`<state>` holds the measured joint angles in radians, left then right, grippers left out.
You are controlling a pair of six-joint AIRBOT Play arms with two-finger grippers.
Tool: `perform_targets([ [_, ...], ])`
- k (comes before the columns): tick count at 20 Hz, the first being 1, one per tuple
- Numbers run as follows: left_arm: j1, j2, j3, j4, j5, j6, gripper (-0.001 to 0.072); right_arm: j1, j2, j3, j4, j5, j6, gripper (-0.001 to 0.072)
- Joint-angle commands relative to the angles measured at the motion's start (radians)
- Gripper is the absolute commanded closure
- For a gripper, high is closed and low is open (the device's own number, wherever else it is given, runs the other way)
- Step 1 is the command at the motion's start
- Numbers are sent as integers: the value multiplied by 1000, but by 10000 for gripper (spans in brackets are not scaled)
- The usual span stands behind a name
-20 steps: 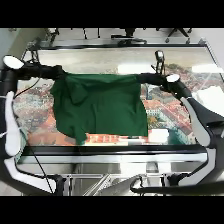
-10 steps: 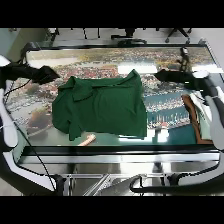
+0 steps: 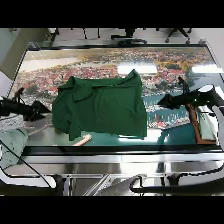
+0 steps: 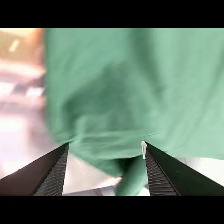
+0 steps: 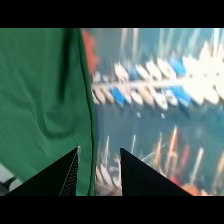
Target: Fold the shirts.
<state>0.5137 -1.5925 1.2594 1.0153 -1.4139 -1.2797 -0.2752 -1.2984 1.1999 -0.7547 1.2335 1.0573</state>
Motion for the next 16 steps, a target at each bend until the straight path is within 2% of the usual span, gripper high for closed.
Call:
perform_targets([
  [1, 21, 4, -145, 11, 132, 39, 185, -3, 24, -77, -10, 32, 21, 407],
  [5, -11, -63, -171, -21, 195, 45, 185, 4, 40, -116, -13, 32, 39, 395],
  [6, -22, -81, -166, -55, 195, 65, 186, 11, 40, -129, -13, 32, 43, 324],
  [8, -41, -110, -141, -136, 196, 98, 200, 24, 39, -155, -24, 30, 44, 323],
  [10, -50, -125, -84, -149, 185, 101, 575, 34, 38, -174, -71, 28, 78, 322],
  [11, -50, -123, -56, -145, 175, 101, 692, 37, 38, -183, -91, 28, 96, 318],
  [16, -48, -113, 47, -144, 79, 101, 691, 102, 29, -245, -98, -42, 108, 316],
])
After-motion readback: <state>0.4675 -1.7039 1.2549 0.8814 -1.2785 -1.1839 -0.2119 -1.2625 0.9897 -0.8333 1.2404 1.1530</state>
